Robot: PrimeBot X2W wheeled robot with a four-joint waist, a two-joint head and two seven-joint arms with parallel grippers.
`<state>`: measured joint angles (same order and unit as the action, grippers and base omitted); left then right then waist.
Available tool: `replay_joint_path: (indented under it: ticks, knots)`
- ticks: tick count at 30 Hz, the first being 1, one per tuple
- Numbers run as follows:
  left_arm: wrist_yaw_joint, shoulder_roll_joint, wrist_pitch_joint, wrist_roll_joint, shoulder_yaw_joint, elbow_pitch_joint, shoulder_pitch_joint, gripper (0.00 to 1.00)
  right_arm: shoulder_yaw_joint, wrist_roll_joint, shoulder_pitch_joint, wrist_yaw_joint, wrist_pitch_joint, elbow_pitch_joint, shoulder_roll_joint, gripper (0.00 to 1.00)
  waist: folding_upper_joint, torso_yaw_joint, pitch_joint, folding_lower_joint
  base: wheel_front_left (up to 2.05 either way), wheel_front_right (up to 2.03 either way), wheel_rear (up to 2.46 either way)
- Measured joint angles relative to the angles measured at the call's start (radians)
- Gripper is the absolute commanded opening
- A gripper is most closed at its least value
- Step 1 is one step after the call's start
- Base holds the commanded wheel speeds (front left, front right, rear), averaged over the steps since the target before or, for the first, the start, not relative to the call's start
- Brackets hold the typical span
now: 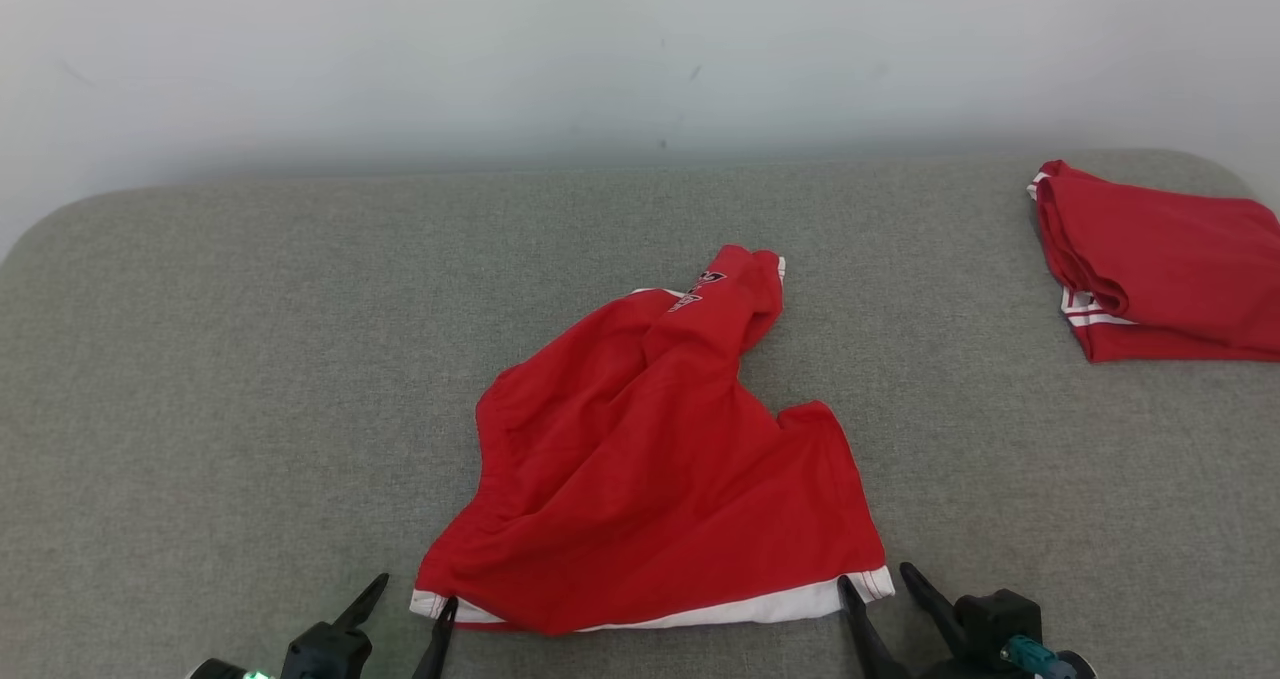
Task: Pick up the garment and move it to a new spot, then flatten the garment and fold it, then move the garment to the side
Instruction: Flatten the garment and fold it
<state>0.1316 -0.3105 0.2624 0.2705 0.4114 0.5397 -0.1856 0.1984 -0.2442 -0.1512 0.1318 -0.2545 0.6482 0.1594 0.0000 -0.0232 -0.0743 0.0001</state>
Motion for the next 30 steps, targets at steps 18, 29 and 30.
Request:
replay_joint_path:
  ticks: [18, 29, 30]
  knots:
    - [0.0, -0.013, 0.0, 0.105, 0.086, -0.033, -0.022, 0.0, 0.053, -0.063, -0.044, 0.0, -0.009, 0.029, -0.005, 0.0, 0.0, -0.006, 0.001, 0.0, 0.0, 0.0, 0.0]
    - [0.0, -0.056, 0.0, 0.067, 0.038, -0.231, -0.025, 0.0, 0.087, -0.1, -0.096, 0.0, 0.001, -0.216, 0.041, 0.0, 0.0, -0.018, 0.004, 0.0, 0.0, 0.0, 0.0]
    - [0.0, -0.066, 0.0, 0.07, 0.043, -0.243, -0.05, 0.0, 0.089, -0.106, -0.124, 0.0, 0.009, -0.23, 0.045, 0.0, 0.0, -0.021, 0.001, 0.0, 0.0, 0.0, 0.0]
